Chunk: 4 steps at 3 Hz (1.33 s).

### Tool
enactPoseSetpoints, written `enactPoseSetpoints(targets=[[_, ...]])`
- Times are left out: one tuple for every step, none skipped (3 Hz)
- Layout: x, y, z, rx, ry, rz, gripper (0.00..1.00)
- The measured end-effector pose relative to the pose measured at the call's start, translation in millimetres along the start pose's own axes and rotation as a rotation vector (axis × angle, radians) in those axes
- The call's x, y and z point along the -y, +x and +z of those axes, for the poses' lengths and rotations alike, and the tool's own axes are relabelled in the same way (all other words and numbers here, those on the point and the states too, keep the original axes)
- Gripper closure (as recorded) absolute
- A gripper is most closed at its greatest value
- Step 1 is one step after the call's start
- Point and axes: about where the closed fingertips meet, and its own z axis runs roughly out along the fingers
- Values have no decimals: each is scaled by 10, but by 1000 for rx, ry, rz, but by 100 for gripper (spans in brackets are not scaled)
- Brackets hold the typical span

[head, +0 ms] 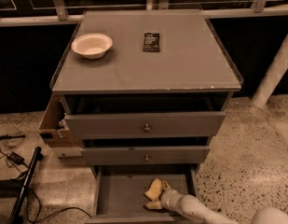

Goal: Pick sponge from bottom drawer and place on counter

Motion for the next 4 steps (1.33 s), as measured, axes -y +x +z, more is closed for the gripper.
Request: enactPoseSetpoints(targets=[[33,0,38,-16,3,-32,13],[45,0,69,-30,2,-60,40],[45,0,69,-30,2,-60,63],[44,0,69,-30,2,-60,86]])
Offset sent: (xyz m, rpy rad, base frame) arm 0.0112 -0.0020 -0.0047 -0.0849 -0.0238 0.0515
